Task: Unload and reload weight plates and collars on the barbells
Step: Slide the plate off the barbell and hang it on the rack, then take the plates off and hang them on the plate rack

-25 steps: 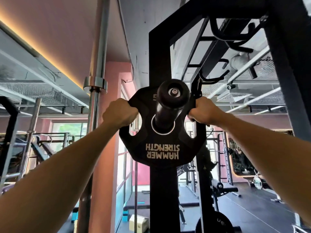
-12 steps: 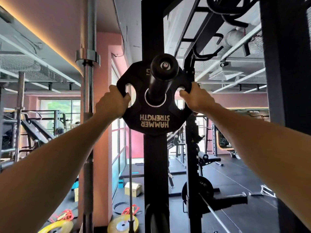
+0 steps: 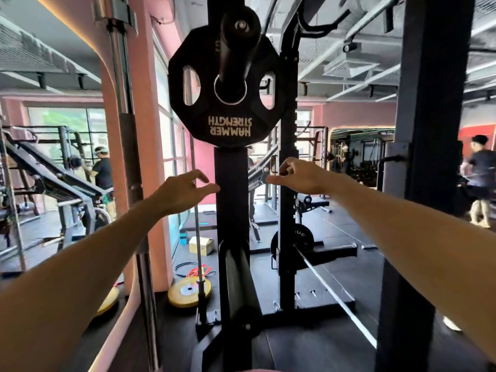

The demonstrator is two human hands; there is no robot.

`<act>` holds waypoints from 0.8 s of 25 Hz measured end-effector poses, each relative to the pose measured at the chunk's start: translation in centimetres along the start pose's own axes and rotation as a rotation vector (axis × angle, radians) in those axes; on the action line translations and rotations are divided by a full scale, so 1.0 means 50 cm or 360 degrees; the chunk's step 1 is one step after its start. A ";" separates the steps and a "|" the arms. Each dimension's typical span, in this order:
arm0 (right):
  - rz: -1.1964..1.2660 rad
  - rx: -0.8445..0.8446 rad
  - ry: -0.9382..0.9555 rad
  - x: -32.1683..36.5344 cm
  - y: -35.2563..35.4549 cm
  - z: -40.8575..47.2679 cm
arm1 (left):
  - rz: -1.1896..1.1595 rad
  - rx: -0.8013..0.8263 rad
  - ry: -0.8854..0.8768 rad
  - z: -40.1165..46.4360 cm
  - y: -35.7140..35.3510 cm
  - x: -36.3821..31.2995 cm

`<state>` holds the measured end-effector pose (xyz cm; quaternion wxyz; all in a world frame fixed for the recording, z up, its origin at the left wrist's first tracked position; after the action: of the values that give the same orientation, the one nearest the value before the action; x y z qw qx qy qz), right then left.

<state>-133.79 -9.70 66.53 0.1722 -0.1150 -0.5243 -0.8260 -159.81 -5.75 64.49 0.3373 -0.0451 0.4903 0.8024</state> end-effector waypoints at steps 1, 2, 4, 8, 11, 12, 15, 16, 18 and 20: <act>0.0006 -0.0011 0.0017 -0.004 0.003 -0.010 | 0.0009 0.0024 -0.0011 -0.004 -0.004 -0.005; 0.0010 -0.0019 0.0031 -0.010 0.009 -0.021 | 0.0018 0.0025 -0.0013 -0.009 -0.005 -0.011; 0.0012 -0.0023 0.0038 -0.025 0.026 -0.040 | 0.0028 0.0027 0.0000 -0.016 -0.004 -0.025; 0.0024 0.0015 0.0011 -0.077 0.065 -0.093 | 0.0040 0.0008 0.0023 -0.049 -0.009 -0.083; 0.0031 0.0059 0.0002 -0.131 0.100 -0.151 | 0.0034 -0.0003 0.0056 -0.096 -0.022 -0.156; 0.0031 0.0074 0.0008 -0.148 0.109 -0.172 | 0.0037 0.0000 0.0060 -0.115 -0.032 -0.180; 0.0013 0.0155 0.0047 -0.220 0.140 -0.255 | 0.0065 -0.0015 0.0106 -0.190 -0.082 -0.270; 0.0002 0.0198 0.0055 -0.246 0.148 -0.286 | 0.0058 -0.0017 0.0140 -0.218 -0.100 -0.300; -0.0021 0.0274 0.0061 -0.299 0.166 -0.347 | 0.0053 -0.0008 0.0180 -0.272 -0.134 -0.364; -0.0038 0.0348 0.0030 -0.348 0.183 -0.406 | 0.0012 0.0047 0.0214 -0.322 -0.166 -0.422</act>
<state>-114.36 -28.81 59.02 0.1789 -0.0814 -0.6111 -0.7668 -142.89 -26.99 58.43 0.3012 -0.0922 0.5237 0.7915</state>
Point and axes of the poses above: each hand's wrist, its own z-axis towards the middle knuckle, its own y-axis out of the back of the hand, x = y × z, the point moved 7 cm from there along z, towards the middle knuckle, and after that the axes turned 4 degrees about -x, right-handed, at the moved point
